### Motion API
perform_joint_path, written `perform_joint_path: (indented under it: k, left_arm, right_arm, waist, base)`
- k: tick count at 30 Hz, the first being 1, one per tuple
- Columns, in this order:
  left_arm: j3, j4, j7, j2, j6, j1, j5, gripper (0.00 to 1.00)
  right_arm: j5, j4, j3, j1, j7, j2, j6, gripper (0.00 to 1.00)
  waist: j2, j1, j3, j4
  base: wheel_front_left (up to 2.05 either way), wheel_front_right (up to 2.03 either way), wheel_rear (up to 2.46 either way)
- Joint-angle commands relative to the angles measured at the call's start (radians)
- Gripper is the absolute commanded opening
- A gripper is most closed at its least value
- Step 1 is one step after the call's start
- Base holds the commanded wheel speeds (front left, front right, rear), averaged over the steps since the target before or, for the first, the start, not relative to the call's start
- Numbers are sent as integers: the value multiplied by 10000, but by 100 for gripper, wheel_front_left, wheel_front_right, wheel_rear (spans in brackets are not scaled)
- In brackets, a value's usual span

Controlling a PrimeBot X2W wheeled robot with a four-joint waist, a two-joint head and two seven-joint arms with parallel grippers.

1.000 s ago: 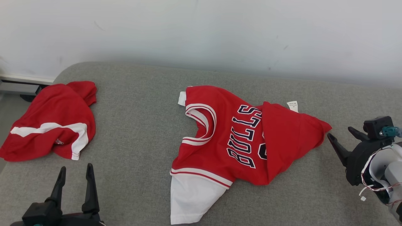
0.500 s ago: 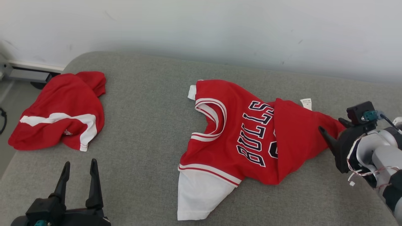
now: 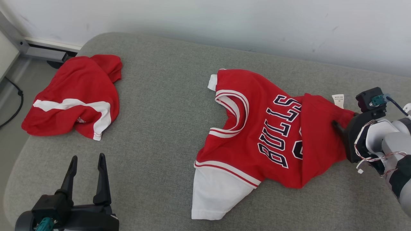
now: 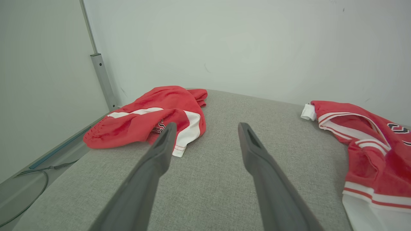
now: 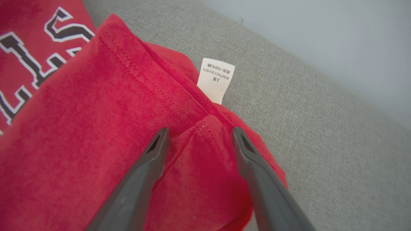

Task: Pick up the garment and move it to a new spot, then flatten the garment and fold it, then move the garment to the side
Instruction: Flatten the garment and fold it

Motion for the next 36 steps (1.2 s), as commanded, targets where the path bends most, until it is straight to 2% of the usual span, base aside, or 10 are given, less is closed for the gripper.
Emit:
perform_joint_path:
  k: [1, 6, 8, 10, 14, 18, 24, 27, 32, 36]
  left_arm:
    - [39, 3, -58, -4, 4, -114, 78, 100]
    - [78, 26, -58, -84, -15, -144, 125, 100]
    - [65, 30, -58, -122, -30, -164, 160, 100]
    - [37, 6, -58, -155, -11, -172, 172, 100]
    - [122, 125, -59, -136, -133, -254, 159, 100]
    - [193, 215, -59, -136, -184, -215, 226, 100]
    - [288, 367, -59, -122, -276, -7, 274, 100]
    - [292, 272, -59, -160, -211, 264, 265, 100]
    - [392, 293, -59, -35, -268, 549, 196, 100]
    - [427, 278, -59, -16, -278, 616, 186, 100]
  right_arm:
    - [69, 106, 78, -77, 36, 2, -11, 100]
    - [231, 459, 375, -171, 334, 33, -11, 100]
    - [296, 515, 491, -242, 346, 7, -11, 53]
    - [362, 457, 592, -277, 187, -3, -11, 0]
    - [560, 428, 791, -239, 81, -56, -11, 0]
    - [648, 308, 963, -142, -480, -189, -11, 0]
    - [1490, -272, 840, 478, -1328, -407, -11, 0]
    - [2510, -1282, 653, 1206, -1630, -824, -11, 0]
    - [3943, -3350, 423, 2220, -1523, -1652, -11, 0]
    - [4698, -4696, 174, 2798, -1406, -2344, -11, 0]
  waist:
    - [-1, -1, 55, 77]
    - [-1, -1, 46, 104]
    - [-1, -1, 65, 102]
    - [-1, -1, 83, 95]
    - [-1, -1, 103, 59]
    - [-1, -1, -26, 2]
    - [-1, -1, -436, -118]
    - [-1, -1, -699, -306]
    - [-1, -1, -927, -698]
    - [-1, -1, -1026, -939]
  base:
    - [0, 0, 0]
    - [0, 0, 0]
    - [0, 0, 0]
    - [0, 0, 0]
    - [0, 0, 0]
    - [0, 0, 0]
    - [0, 0, 0]
    - [0, 0, 0]
    - [0, 0, 0]
    - [0, 0, 0]
